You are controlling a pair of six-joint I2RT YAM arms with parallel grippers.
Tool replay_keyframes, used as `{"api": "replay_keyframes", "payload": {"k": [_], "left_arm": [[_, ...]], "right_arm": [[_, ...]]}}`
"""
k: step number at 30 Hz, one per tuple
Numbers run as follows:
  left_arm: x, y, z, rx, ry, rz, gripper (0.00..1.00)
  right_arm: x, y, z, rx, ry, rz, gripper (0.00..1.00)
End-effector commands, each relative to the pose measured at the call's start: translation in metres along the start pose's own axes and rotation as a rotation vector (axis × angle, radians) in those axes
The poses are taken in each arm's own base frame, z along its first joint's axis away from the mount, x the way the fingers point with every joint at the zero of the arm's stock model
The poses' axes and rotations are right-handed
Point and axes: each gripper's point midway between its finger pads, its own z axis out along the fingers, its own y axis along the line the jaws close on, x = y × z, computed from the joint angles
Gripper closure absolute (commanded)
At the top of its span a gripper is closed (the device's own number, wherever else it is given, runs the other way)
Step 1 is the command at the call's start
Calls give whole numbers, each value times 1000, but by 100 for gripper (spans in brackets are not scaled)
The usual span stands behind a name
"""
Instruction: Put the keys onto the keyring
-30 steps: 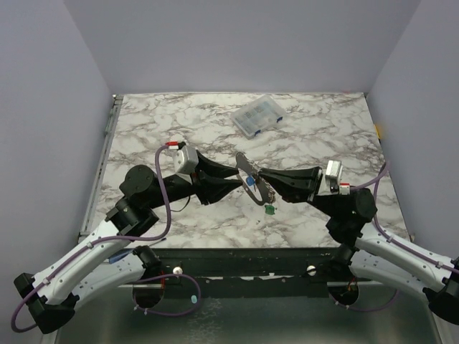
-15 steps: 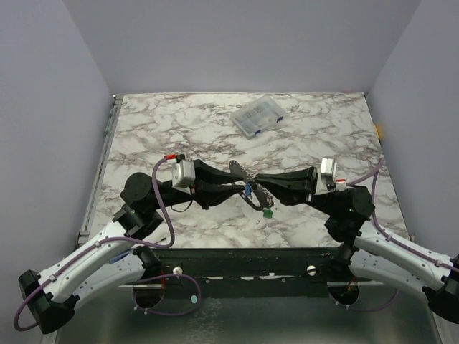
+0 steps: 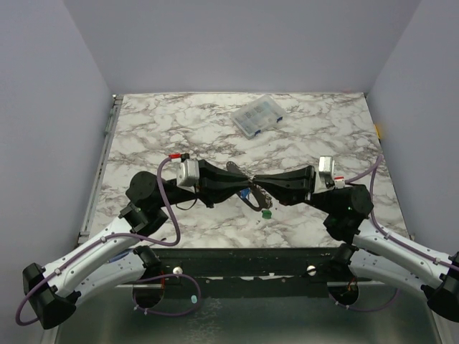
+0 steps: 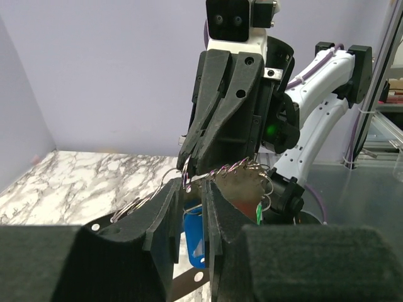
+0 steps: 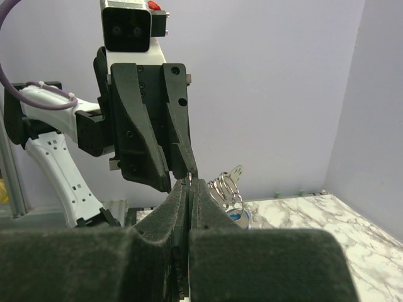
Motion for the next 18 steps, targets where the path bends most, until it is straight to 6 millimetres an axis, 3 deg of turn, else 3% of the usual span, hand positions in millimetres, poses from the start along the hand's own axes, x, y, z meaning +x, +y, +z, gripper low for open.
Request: {"api": "replay_keyframes", "payload": {"k": [1,5,11,18], "left_arm": [[7,-4,1,20,3,-8,74],[8,-2,3,9,4,-11,71],[10,4,3,-21,4,-5,59],[-4,12,-5,-97,-42,40,58]], "right_arm": [[-30,6,8,-39,-79,-29,99],[-30,7,9,-47,-77,-24,99],[-31,9,9,-55,-84,-19,99],[-32,7,6,-39,-81,-29,99]]}}
